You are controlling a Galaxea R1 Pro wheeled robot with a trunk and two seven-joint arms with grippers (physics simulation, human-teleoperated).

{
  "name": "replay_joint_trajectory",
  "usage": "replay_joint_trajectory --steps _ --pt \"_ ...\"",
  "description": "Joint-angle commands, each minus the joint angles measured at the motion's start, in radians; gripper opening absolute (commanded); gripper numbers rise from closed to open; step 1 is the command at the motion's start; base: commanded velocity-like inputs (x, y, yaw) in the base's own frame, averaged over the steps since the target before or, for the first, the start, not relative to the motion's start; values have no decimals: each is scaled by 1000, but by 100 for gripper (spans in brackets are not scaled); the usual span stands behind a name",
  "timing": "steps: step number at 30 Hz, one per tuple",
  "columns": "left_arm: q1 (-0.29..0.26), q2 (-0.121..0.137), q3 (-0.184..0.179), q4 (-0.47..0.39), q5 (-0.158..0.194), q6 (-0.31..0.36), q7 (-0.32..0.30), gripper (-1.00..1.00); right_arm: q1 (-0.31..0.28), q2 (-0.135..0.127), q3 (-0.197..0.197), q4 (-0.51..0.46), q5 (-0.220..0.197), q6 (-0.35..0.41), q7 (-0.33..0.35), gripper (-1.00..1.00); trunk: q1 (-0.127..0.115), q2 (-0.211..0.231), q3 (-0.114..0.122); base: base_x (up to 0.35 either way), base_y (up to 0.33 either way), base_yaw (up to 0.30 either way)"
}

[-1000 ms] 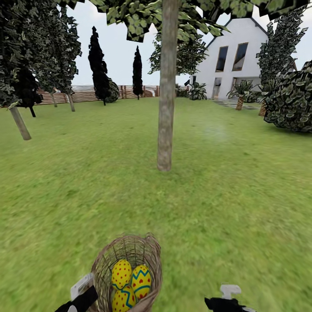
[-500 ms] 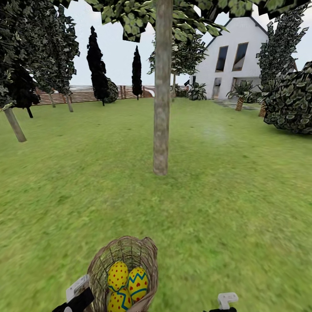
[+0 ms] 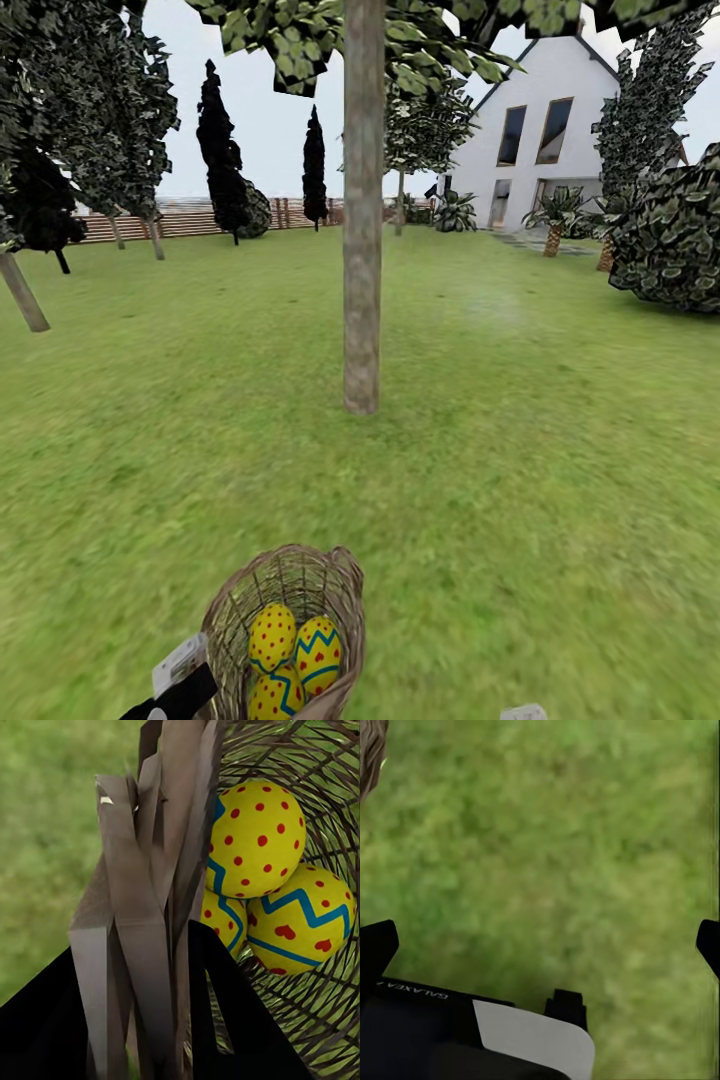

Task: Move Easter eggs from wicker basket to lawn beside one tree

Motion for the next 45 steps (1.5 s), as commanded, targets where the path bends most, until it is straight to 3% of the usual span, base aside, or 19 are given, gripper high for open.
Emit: replay_joint_trajectory --steps 1,16,31,45 --pt "0 0 0 -3 14 6 5 -100 0 0 -9 1 11 -4 4 100 -3 7 2 280 -203 0" --pt "0 0 22 -3 14 6 3 -100 -1 0 -9 1 18 -4 4 100 -61 112 49 281 -202 276" --pt "0 0 22 -3 14 6 3 -100 0 0 -9 1 8 -4 4 100 -118 217 96 283 -196 17" --pt "0 0 22 -3 14 6 3 -100 -1 0 -9 2 14 -4 4 100 -172 315 140 294 -163 283"
